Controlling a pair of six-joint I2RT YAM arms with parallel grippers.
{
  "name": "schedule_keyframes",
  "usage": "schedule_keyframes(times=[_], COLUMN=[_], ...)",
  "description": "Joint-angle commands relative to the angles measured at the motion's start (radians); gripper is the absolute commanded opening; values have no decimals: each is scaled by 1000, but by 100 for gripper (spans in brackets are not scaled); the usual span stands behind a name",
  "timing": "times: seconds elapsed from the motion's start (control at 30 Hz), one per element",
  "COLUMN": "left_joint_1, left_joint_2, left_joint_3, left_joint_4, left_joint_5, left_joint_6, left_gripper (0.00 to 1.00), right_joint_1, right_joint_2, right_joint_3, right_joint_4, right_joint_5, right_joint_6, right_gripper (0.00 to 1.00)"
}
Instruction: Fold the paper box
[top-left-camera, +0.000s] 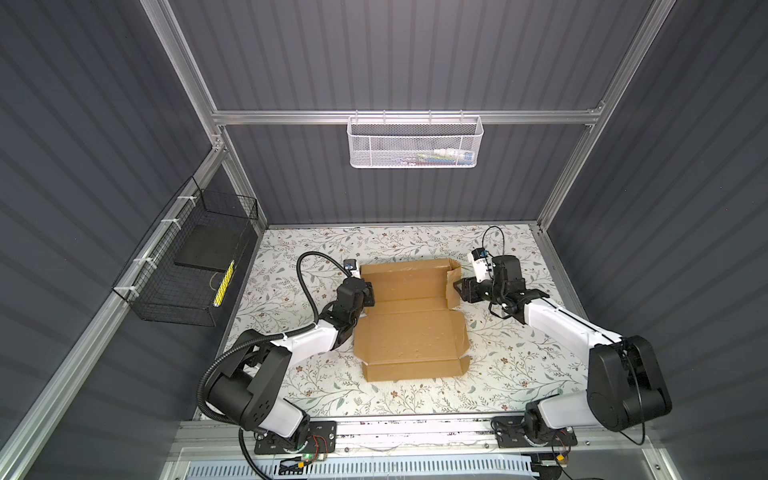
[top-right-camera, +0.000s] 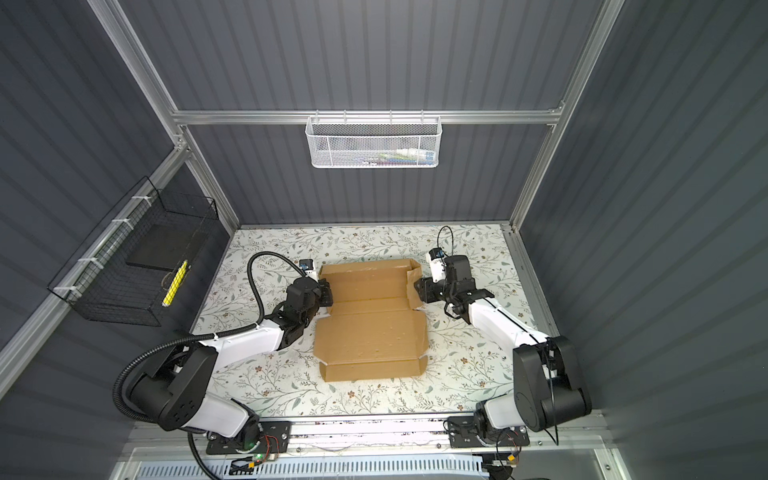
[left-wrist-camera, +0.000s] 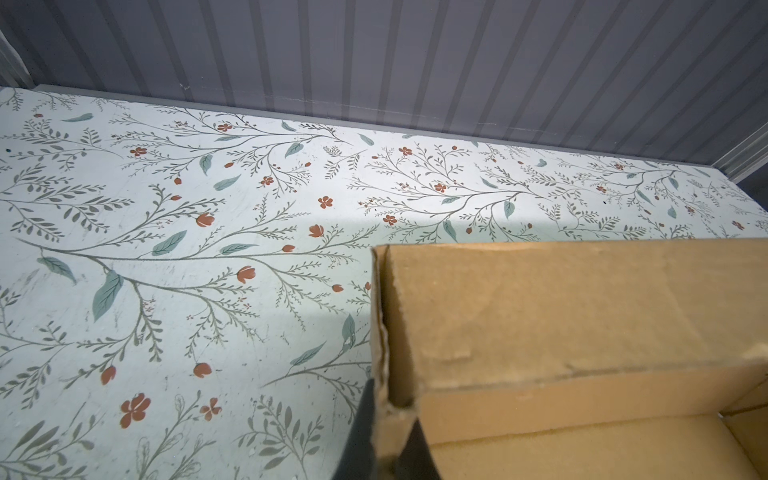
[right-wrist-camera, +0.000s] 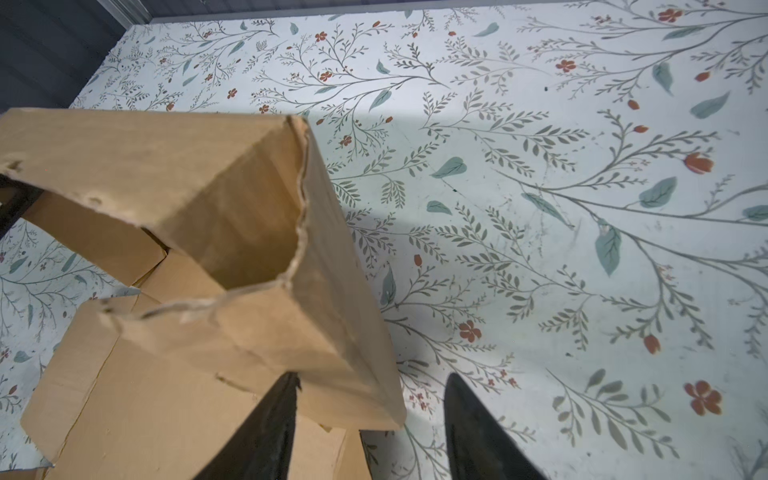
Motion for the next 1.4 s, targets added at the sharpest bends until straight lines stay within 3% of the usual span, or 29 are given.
schedule_keyframes(times=[0.0,0.4,1.37], left_joint_1=[4,3,3], left_joint_2=[46,50,58], left_joint_3=[-4,0,6], left_joint_4=[-97,-98,-90], left_joint_5=[28,40,89], left_joint_6=[5,4,-17], left_gripper=[0,0,0], right_joint_1=[20,79,188], right_joint_2=[23,94,210], right_joint_3=[42,109,202], right_joint_4=[-23,-33,-2], right_joint_5=[4,52,303], right_joint_6=[-23,-21,84], right_gripper=[56,49,46])
